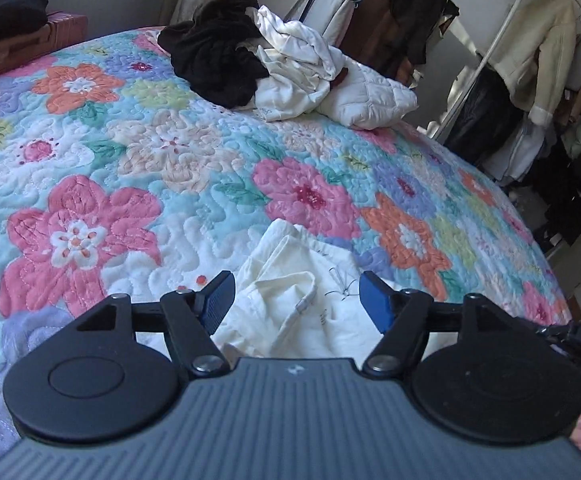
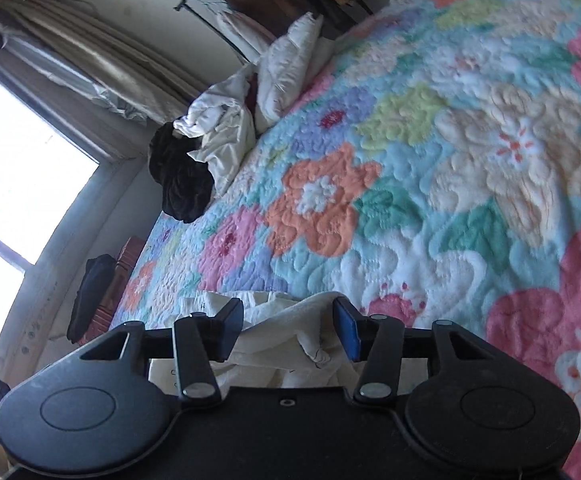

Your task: Fold clothes

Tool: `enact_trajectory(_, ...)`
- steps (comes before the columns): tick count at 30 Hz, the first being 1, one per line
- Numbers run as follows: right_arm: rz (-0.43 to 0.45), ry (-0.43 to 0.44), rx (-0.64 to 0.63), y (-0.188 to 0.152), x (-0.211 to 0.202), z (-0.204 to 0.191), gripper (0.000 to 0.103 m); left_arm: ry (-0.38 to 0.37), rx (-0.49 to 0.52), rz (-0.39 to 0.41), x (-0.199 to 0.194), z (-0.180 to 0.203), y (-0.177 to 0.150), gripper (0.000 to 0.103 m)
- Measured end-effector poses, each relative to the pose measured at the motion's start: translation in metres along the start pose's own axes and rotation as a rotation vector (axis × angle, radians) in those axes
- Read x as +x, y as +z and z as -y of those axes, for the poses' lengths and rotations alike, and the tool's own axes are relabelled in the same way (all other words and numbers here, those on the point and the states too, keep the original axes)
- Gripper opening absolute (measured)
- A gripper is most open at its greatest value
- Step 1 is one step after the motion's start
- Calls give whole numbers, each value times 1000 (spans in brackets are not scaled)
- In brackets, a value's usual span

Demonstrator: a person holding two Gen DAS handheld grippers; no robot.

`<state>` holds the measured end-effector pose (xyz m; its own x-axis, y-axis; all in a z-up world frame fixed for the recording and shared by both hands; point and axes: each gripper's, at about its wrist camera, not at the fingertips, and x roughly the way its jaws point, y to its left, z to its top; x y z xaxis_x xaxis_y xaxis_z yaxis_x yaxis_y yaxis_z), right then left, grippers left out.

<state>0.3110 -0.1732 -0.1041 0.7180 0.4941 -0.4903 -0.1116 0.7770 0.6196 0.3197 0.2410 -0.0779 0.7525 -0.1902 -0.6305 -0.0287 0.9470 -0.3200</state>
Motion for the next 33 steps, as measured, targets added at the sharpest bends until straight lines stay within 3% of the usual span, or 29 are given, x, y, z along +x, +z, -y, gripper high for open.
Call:
enact_trajectory(2, 64, -70, -143, -5, -7, -16, 59, 71, 124, -24, 10, 9, -8, 68)
enact_trajectory(4, 125, -141, -289, -11, -13, -33, 59, 56, 201, -67, 17, 13, -16, 69)
enact_trajectory(8, 38, -114, -252, -18, -13, -20, 61, -26, 126, -110, 20, 6, -19, 72)
enact_trajectory(13, -112, -42, -179, -30, 9, -6, 66, -135, 54, -70, 26, 1, -22, 96)
enact_trajectory(14, -118, -38, -178, -32, 18, -6, 66, -134, 66, -78, 32, 3, -25, 96)
enact_trajectory(15, -114, -40, -178, -34, 26, -7, 66, -110, 86, -99, 38, 7, -27, 92)
enact_trajectory(16, -110, -42, -178, -35, 35, -7, 66, -92, 111, -98, 41, 10, -28, 78)
enact_trajectory(17, -106, -44, -177, -37, 43, -7, 60, -77, 136, -90, 43, 14, -30, 64)
enact_trajectory(18, -100, -37, -191, -37, 46, -8, 34, -47, 160, -82, 43, 17, -31, 33)
enact_trajectory(19, -95, -28, -208, -38, 47, -8, 26, -33, 163, -61, 39, 17, -29, 9)
enact_trajectory(22, -46, 10, -267, -44, 30, -22, 17, -10, 156, 10, 26, 17, -23, 7)
enact_trajectory(25, -22, 83, -295, -30, 11, -32, 17, 31, 191, 178, 3, 22, -12, 6)
enact_trajectory(26, -31, 91, -298, -25, 7, -32, 14, 39, 193, 198, 1, 22, -10, 6)
enact_trajectory(28, -49, 92, -305, -15, 3, -31, 13, 38, 166, 191, 11, 18, -5, 7)
enact_trajectory(33, -206, -58, -221, -12, 29, -6, 7, 55, 172, 97, 55, 17, -8, 8)
